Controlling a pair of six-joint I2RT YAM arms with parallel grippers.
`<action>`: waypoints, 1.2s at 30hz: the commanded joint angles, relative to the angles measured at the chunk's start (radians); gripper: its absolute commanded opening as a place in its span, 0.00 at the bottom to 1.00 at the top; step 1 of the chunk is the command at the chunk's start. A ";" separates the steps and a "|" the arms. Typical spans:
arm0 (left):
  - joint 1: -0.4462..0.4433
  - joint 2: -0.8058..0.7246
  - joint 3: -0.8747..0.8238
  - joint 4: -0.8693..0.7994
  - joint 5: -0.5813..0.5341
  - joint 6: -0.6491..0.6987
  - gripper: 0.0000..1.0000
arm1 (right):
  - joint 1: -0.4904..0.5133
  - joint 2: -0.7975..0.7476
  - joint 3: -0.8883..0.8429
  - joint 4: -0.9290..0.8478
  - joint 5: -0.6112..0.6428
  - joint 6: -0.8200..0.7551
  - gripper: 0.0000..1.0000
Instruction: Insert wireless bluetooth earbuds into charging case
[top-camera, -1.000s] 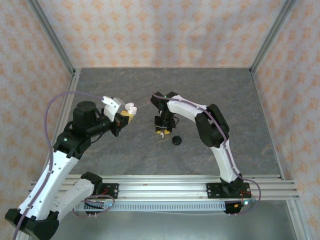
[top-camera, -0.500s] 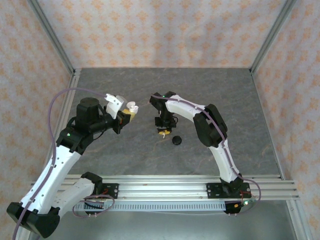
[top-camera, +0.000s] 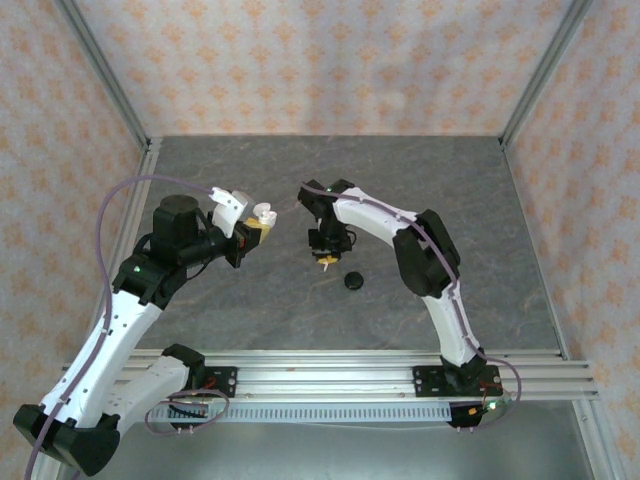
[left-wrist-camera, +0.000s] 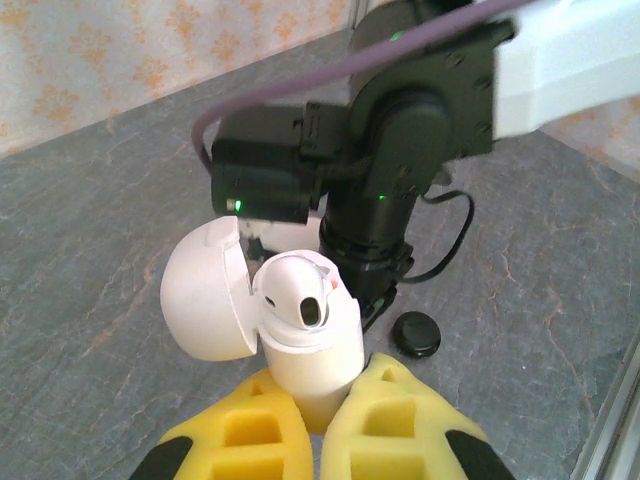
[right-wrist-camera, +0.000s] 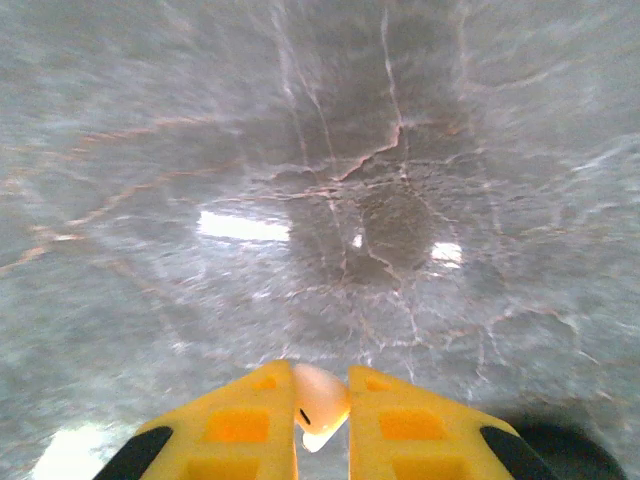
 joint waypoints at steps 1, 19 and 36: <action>-0.009 -0.018 0.033 0.057 -0.011 -0.003 0.00 | 0.005 -0.130 0.021 0.016 0.094 -0.022 0.16; -0.011 0.022 0.081 0.161 0.105 -0.087 0.00 | 0.006 -0.570 -0.049 0.421 0.080 -0.124 0.13; -0.017 0.075 0.169 0.151 0.184 -0.136 0.00 | 0.052 -0.804 -0.313 0.982 -0.088 -0.333 0.14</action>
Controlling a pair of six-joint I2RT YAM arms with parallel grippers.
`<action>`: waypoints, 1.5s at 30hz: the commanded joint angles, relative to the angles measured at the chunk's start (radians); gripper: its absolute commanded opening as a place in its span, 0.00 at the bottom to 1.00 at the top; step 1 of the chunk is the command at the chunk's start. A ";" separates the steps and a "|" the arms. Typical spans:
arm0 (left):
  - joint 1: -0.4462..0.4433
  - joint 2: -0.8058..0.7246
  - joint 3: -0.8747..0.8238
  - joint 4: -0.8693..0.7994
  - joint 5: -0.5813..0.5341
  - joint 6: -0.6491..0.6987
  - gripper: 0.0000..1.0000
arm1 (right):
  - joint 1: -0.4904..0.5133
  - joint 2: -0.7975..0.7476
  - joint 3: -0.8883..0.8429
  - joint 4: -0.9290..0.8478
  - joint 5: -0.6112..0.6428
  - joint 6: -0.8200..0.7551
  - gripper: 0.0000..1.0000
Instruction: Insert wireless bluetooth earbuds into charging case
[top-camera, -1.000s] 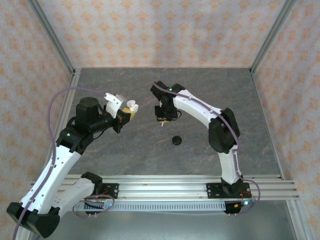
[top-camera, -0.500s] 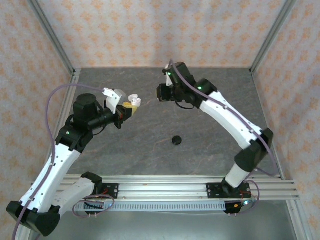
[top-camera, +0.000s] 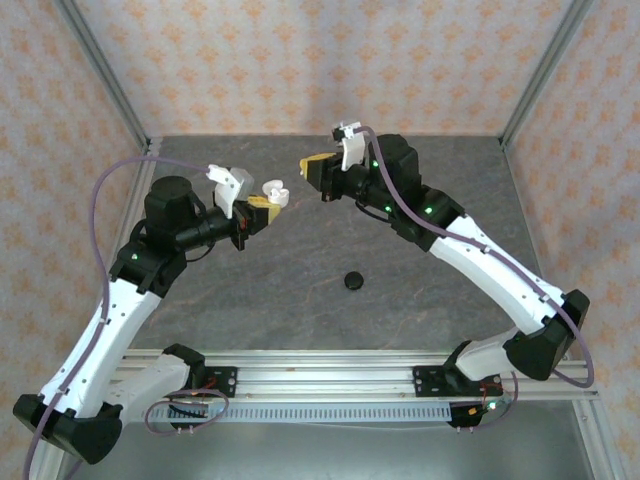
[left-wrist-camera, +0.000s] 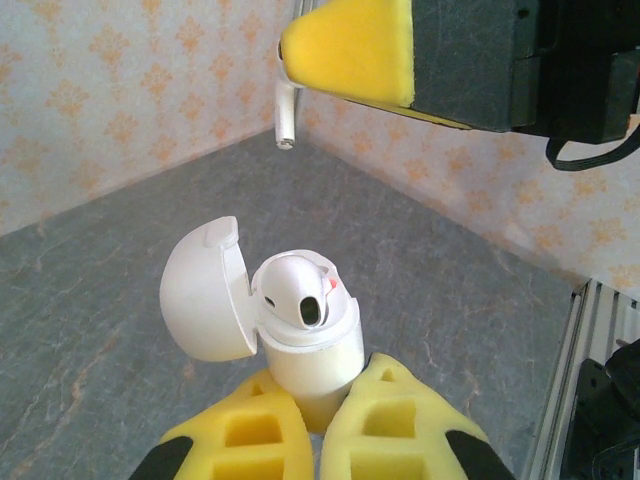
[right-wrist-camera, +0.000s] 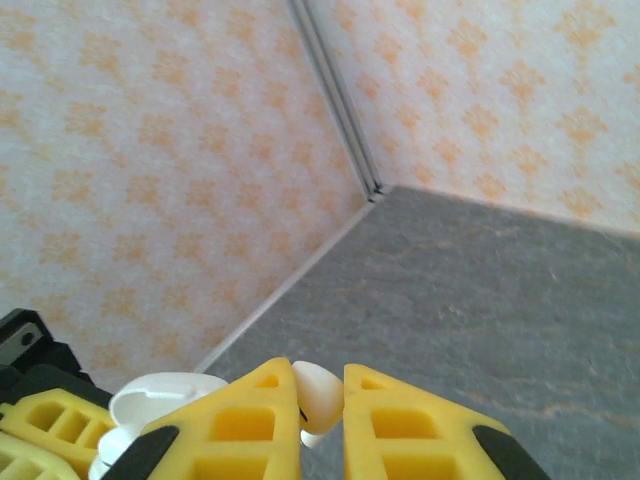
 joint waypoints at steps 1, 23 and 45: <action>-0.010 0.002 0.042 0.025 0.037 -0.019 0.00 | 0.011 -0.022 -0.004 0.110 -0.080 -0.063 0.14; -0.011 0.044 0.068 0.028 0.094 -0.044 0.00 | 0.013 -0.035 0.051 -0.022 -0.206 -0.203 0.15; -0.012 0.073 0.081 0.066 0.091 -0.080 0.00 | 0.013 -0.004 0.035 -0.040 -0.241 -0.241 0.14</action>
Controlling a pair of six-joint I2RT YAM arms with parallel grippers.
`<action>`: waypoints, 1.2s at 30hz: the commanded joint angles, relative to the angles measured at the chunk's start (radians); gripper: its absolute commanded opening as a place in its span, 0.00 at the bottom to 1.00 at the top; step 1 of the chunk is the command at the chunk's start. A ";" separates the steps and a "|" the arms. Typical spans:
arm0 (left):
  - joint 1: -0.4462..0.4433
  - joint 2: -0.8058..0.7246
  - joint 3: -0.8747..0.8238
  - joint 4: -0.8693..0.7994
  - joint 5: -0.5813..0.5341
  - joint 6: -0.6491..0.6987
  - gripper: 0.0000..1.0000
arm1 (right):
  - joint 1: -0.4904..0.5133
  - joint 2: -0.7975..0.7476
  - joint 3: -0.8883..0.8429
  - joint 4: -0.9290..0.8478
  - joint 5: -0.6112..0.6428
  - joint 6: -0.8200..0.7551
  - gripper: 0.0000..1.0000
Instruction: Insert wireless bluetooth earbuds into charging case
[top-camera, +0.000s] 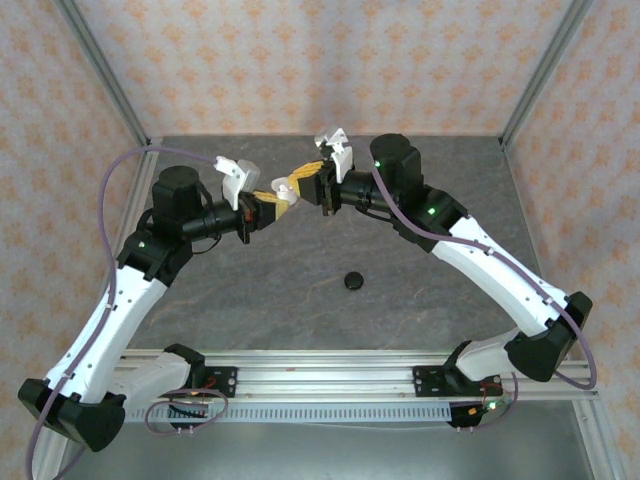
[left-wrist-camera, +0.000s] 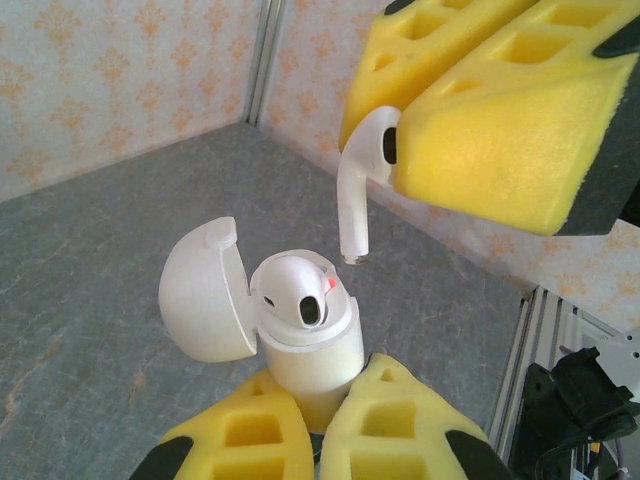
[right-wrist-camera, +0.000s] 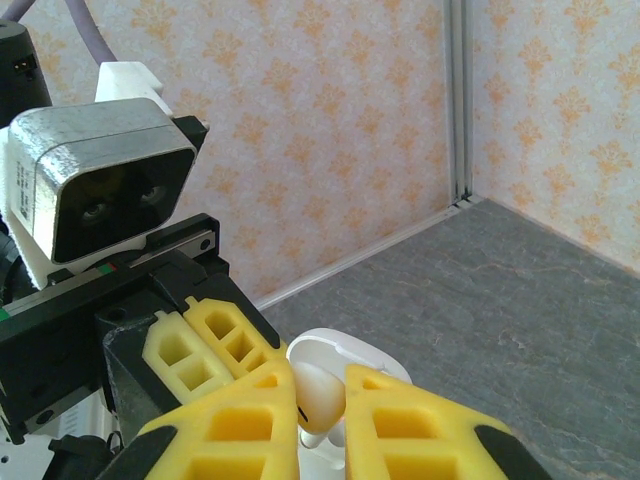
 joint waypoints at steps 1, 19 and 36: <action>-0.006 0.003 0.043 0.049 0.020 -0.009 0.00 | 0.005 0.007 0.016 0.000 -0.012 -0.029 0.14; -0.006 0.011 0.057 0.027 0.026 0.007 0.00 | 0.005 0.034 0.020 0.015 0.017 -0.030 0.14; -0.006 0.003 0.057 0.018 0.028 0.004 0.00 | 0.005 0.034 0.028 0.084 0.045 -0.029 0.14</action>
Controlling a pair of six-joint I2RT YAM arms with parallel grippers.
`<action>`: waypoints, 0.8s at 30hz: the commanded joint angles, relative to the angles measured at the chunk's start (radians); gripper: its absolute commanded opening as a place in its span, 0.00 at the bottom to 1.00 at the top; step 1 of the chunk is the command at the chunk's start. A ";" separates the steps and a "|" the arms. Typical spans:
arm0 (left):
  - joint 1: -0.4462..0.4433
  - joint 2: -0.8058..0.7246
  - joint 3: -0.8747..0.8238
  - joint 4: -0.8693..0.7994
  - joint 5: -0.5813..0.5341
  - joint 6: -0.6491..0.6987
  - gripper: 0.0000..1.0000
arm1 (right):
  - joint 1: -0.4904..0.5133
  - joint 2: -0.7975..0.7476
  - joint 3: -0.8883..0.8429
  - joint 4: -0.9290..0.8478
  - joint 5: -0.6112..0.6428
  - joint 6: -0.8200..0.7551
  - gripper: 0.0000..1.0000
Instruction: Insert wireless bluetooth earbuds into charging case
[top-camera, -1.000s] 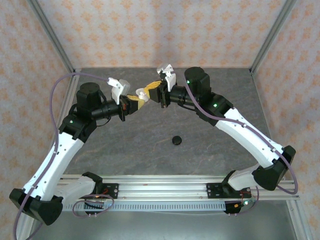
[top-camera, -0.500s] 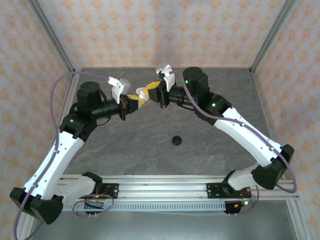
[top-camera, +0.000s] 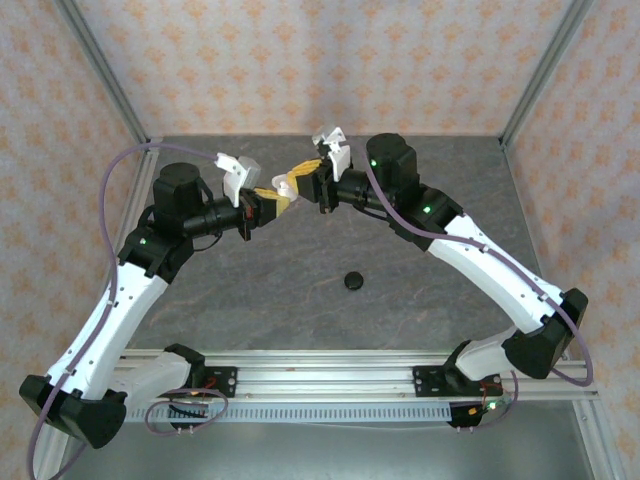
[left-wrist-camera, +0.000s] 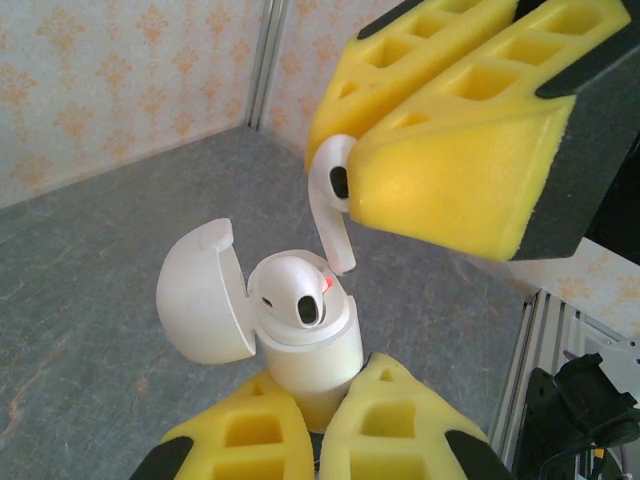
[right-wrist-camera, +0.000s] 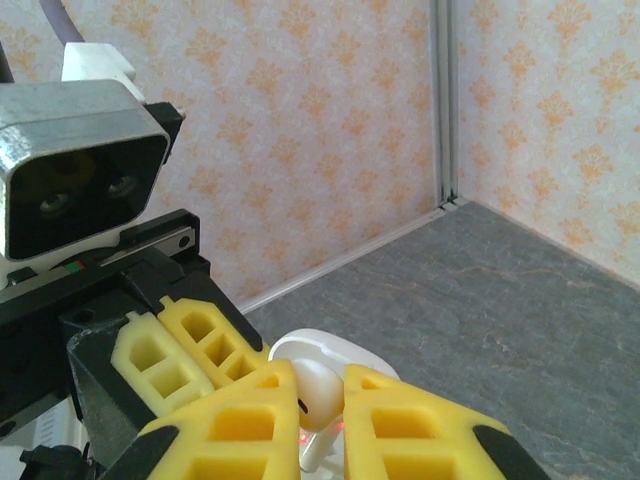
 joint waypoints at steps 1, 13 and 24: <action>-0.006 -0.014 0.038 0.013 0.028 0.002 0.00 | 0.005 0.014 0.029 0.059 0.013 -0.017 0.14; -0.006 -0.028 0.030 0.016 0.019 -0.006 0.00 | 0.005 0.010 0.012 0.072 -0.019 0.006 0.14; -0.006 -0.035 0.017 0.019 -0.003 -0.004 0.00 | 0.005 -0.028 -0.027 0.057 -0.016 0.021 0.14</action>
